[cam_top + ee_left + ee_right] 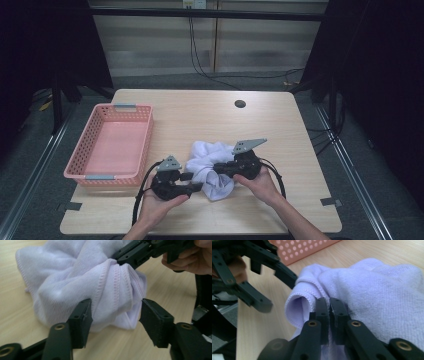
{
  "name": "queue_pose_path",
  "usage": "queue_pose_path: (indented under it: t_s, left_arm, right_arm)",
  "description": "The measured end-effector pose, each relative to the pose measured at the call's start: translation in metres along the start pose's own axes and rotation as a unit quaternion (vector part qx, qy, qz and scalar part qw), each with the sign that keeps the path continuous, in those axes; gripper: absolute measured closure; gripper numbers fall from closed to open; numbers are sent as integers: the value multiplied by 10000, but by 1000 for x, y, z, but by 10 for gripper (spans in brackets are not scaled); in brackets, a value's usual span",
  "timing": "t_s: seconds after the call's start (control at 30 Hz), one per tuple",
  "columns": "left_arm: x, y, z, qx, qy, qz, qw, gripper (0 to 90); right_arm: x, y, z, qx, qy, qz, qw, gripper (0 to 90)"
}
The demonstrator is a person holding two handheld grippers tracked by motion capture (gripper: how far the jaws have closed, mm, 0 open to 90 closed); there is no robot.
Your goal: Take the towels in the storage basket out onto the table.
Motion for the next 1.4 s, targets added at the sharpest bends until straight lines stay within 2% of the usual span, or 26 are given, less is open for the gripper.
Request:
queue_pose_path:
  t_s: [0.13, 0.2, 0.23, 0.3, 0.33, 0.37, 0.4, 0.43, 0.53, 0.57, 0.77, 0.8, 0.87, 0.9, 0.93, 0.97, 1.0, 1.03, 1.07, 1.1, 1.2, 1.23, 1.27, 1.3, 1.33, 1.4]
  left_arm:
    - [2, 5, -9, -14, 110, -87, 9999, 352]
    - [-3, 14, -15, 80, 348, -97, 9993, 375]
    - [-6, 16, -16, 123, 475, -100, 9987, 422]
    - [-13, 19, -20, 204, 601, -257, 9977, 646]
    - [-13, 19, -20, 204, 601, -257, 9977, 758]
    - [-18, 21, -22, 269, 571, -53, 9980, 821]
    - [-18, 21, -22, 269, 571, -53, 9980, 841]
    - [-20, 23, -20, 321, 457, 80, 9984, 854]
    - [-20, 29, -8, 531, 307, 111, 9981, 856]
    - [-21, 31, -2, 583, 320, 115, 9977, 856]
    - [-28, 40, 18, 815, 334, 219, 9959, 856]
    - [-35, 44, 26, 909, 360, 333, 9947, 858]
    - [-41, 48, 32, 1027, 378, 449, 9930, 858]
    - [-49, 55, 40, 1129, 434, 519, 9913, 859]
    - [-49, 55, 40, 1129, 434, 519, 9913, 859]
    - [-57, 67, 52, 1327, 480, 617, 9881, 860]
    - [-57, 67, 52, 1327, 480, 617, 9881, 860]
    - [-60, 81, 61, 1473, 411, 724, 9856, 859]
    - [-61, 87, 65, 1477, 406, 727, 9855, 859]
    - [-61, 87, 65, 1477, 406, 727, 9855, 859]
    - [-65, 106, 75, 1640, 405, 688, 9832, 859]
    - [-69, 120, 82, 1809, 367, 790, 9796, 860]
    - [-69, 120, 82, 1809, 367, 790, 9796, 860]
    - [-70, 128, 84, 1869, 392, 773, 9786, 860]
    - [-71, 135, 86, 1896, 457, 692, 9784, 860]
    - [-73, 153, 91, 1981, 501, 633, 9768, 861]
  right_arm:
    - [0, 5, 5, 164, 85, -107, 9998, 884]
    - [-3, 9, 11, 295, 203, -189, 9992, 887]
    - [-4, 11, 13, 337, 193, -171, 9991, 887]
    - [-9, 15, 16, 399, 312, -150, 9986, 887]
    - [-9, 15, 16, 399, 312, -150, 9986, 887]
    - [-12, 18, 18, 430, 232, -72, 9988, 887]
    - [-12, 18, 18, 430, 232, -72, 9988, 887]
    - [-9, 19, 20, 448, 87, -59, 9989, 887]
    - [-1, 21, 26, 556, -80, -109, 9984, 891]
    - [7, 23, 35, 722, -118, -272, 9969, 893]
    - [25, 25, 62, 995, -472, -380, 9932, 898]
    - [32, 26, 78, 1083, -656, -402, 9911, 899]
    - [35, 28, 83, 1145, -713, -409, 9900, 900]
    - [43, 33, 102, 1310, -885, -429, 9865, 900]
    - [43, 33, 102, 1310, -885, -429, 9865, 900]
    - [52, 41, 121, 1518, -1128, -443, 9810, 900]
    - [52, 41, 121, 1518, -1128, -443, 9810, 900]
    - [61, 52, 140, 1696, -1442, -383, 9741, 900]
    - [63, 56, 147, 1747, -1554, -335, 9717, 900]
    - [63, 56, 147, 1747, -1554, -335, 9717, 900]
    - [67, 75, 163, 2064, -1468, -405, 9665, 900]
    - [70, 81, 166, 2177, -1442, -453, 9642, 900]
    - [70, 81, 166, 2177, -1442, -453, 9642, 900]
    - [77, 94, 171, 2346, -1337, -588, 9611, 900]
    - [77, 94, 171, 2346, -1337, -588, 9611, 900]
    - [85, 110, 177, 2524, -1259, -697, 9569, 900]
Point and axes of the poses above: each handheld gripper's, and its own axes: z roughly backward along the jaws, y roughly out of its top, x roughly to its right, the point moved 10 cm from there along -z, roughly forward along the jaws, and after that the axes turned 10 degrees about y, right-handed, at the moved point
